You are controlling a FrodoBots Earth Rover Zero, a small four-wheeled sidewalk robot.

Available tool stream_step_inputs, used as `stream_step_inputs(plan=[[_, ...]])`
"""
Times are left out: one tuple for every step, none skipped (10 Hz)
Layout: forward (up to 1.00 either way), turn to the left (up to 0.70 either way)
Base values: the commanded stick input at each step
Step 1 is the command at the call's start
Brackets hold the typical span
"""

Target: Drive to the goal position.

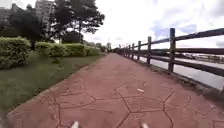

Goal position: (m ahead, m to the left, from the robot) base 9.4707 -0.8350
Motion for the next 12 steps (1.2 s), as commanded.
stream_step_inputs(plan=[[0.7, 0.0], [0.7, 0.0], [0.7, 0.0], [0.7, 0.0], [0.7, -0.13], [0.7, -0.32], [0.7, -0.19], [0.7, 0.0], [0.7, 0.0], [0.7, 0.0], [0.7, 0.0], [0.7, 0.0]])
